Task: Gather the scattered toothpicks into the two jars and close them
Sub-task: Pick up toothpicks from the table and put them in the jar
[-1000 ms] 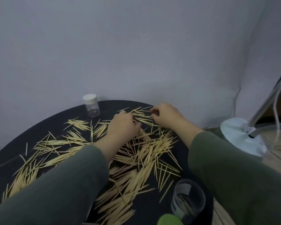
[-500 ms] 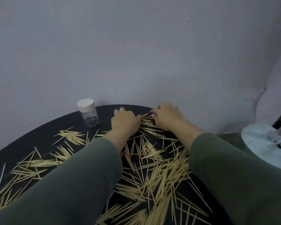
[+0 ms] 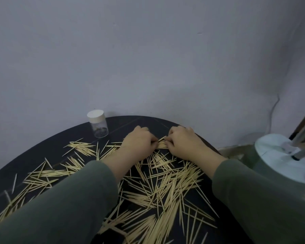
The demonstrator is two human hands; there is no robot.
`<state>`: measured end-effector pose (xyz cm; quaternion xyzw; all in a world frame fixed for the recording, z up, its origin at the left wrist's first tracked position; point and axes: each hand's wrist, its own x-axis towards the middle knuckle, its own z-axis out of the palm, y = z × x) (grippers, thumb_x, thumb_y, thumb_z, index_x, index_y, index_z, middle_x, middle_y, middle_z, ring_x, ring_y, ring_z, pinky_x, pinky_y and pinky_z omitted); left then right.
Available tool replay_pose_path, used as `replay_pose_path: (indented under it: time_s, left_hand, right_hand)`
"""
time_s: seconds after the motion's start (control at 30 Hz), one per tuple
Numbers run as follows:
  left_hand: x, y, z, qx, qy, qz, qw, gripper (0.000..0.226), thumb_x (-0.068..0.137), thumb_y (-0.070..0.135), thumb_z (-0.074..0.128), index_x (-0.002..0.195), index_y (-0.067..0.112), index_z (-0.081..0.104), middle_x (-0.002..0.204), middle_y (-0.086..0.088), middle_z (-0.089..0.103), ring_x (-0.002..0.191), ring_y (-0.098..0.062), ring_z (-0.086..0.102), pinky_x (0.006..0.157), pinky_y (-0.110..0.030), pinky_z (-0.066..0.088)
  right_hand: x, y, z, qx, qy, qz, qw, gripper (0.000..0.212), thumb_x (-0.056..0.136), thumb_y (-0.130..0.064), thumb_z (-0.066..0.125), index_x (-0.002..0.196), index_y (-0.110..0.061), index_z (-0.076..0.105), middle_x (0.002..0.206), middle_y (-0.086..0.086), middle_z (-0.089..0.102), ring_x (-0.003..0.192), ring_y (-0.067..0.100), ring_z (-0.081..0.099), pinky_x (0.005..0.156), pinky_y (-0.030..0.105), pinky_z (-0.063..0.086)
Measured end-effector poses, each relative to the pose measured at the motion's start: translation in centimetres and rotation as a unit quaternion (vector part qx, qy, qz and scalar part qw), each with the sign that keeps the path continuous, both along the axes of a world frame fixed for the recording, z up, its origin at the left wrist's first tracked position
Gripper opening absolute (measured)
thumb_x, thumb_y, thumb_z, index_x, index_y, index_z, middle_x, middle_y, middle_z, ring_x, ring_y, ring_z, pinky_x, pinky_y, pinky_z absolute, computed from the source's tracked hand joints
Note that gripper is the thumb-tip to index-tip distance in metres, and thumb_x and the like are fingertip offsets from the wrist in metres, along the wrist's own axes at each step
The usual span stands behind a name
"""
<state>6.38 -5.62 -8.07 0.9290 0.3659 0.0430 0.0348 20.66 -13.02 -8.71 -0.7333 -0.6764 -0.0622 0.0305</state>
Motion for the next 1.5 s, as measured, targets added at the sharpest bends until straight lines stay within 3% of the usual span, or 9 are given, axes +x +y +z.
replay_pose_path:
  time_s: [0.23,0.4,0.53,0.7,0.87,1.0,1.17,1.3,1.5]
  left_hand:
    - [-2.5,-2.0,0.3,-0.003,-0.019,-0.025,0.999,0.029,0.098,0.038,0.049,0.122,0.033,0.064,0.126,0.005,0.056,0.111,-0.014,0.043,0.092,-0.030,0.041]
    - [-0.9,-3.8,0.6,-0.037,0.004,-0.022,0.999,0.048,0.100,0.044,0.041,0.144,0.024,0.042,0.144,0.000,0.042,0.129,-0.018,0.036,0.105,-0.036,0.036]
    - [0.1,-5.1,0.3,-0.044,0.032,-0.025,0.998,0.048,0.100,0.046,0.037,0.139,0.020,0.048,0.140,-0.004,0.042,0.128,-0.021,0.036,0.106,-0.040,0.036]
    - [-0.8,-5.7,-0.3,-0.032,0.011,-0.024,0.999,0.043,0.099,0.044,0.042,0.138,0.028,0.049,0.137,0.001,0.045,0.125,-0.018,0.038,0.102,-0.037,0.039]
    - [-2.4,-6.0,-0.2,-0.019,-0.002,-0.032,0.999,0.036,0.099,0.038,0.046,0.134,0.030,0.054,0.134,0.006,0.050,0.121,-0.015,0.040,0.101,-0.034,0.038]
    - [-3.3,-6.3,-0.1,-0.010,-0.020,-0.026,0.999,0.034,0.100,0.036,0.045,0.131,0.031,0.056,0.134,0.007,0.052,0.119,-0.015,0.041,0.099,-0.034,0.040]
    - [-3.6,-8.8,0.7,-0.025,-0.037,-0.033,0.998,0.055,0.090,0.061,0.047,0.136,0.031,0.050,0.138,0.006,0.048,0.126,-0.014,0.038,0.101,-0.034,0.038]
    - [-3.7,-11.9,0.9,-0.025,-0.008,-0.072,0.997,0.068,0.079,0.071,0.055,0.136,0.035,0.047,0.132,0.009,0.048,0.123,-0.010,0.042,0.098,-0.031,0.041]
    - [-4.0,-13.7,0.9,-0.059,0.016,-0.099,0.993,0.048,0.083,0.057,0.063,0.125,0.035,0.055,0.114,0.010,0.052,0.107,-0.009,0.048,0.092,-0.030,0.047]
  right_hand:
    - [-0.6,-2.7,1.7,0.026,0.053,-0.018,0.998,0.031,0.097,-0.031,0.045,0.117,-0.025,0.067,0.116,-0.003,0.063,0.104,0.017,0.058,0.094,0.036,0.042]
    - [0.1,-4.9,4.0,-0.131,0.027,-0.222,0.966,0.033,0.097,-0.032,0.043,0.120,-0.013,0.057,0.100,0.003,0.053,0.094,0.024,0.052,0.089,0.039,0.042]
    - [-0.3,-7.2,4.6,-0.206,0.046,-0.295,0.932,0.037,0.098,-0.033,0.039,0.126,-0.013,0.053,0.119,0.006,0.056,0.108,0.027,0.054,0.093,0.042,0.039]
    - [-1.7,-8.3,3.6,-0.172,0.106,-0.264,0.943,0.029,0.094,-0.023,0.042,0.116,-0.012,0.057,0.112,0.006,0.059,0.104,0.026,0.057,0.093,0.040,0.042]
    - [-3.7,-8.6,2.7,-0.133,0.154,-0.187,0.961,0.028,0.093,-0.018,0.042,0.114,-0.011,0.060,0.115,0.007,0.061,0.108,0.029,0.054,0.100,0.047,0.033]
    - [-3.4,-9.1,3.0,-0.076,0.191,-0.151,0.967,0.030,0.095,-0.022,0.046,0.119,-0.024,0.065,0.120,-0.004,0.063,0.113,0.022,0.055,0.104,0.044,0.032]
    - [-1.9,-9.9,4.2,-0.109,0.124,-0.218,0.962,0.032,0.094,-0.039,0.053,0.116,-0.017,0.059,0.113,0.001,0.062,0.106,0.023,0.057,0.090,0.036,0.041]
    - [-2.1,-10.7,5.0,-0.223,0.142,-0.239,0.934,0.046,0.083,-0.057,0.063,0.088,-0.011,0.059,0.076,-0.002,0.064,0.077,0.016,0.062,0.080,0.032,0.050]
    - [-4.0,-11.5,4.8,-0.253,0.172,-0.198,0.931,0.030,0.085,-0.036,0.071,0.074,-0.016,0.051,0.062,-0.005,0.063,0.057,0.009,0.057,0.054,0.025,0.042]
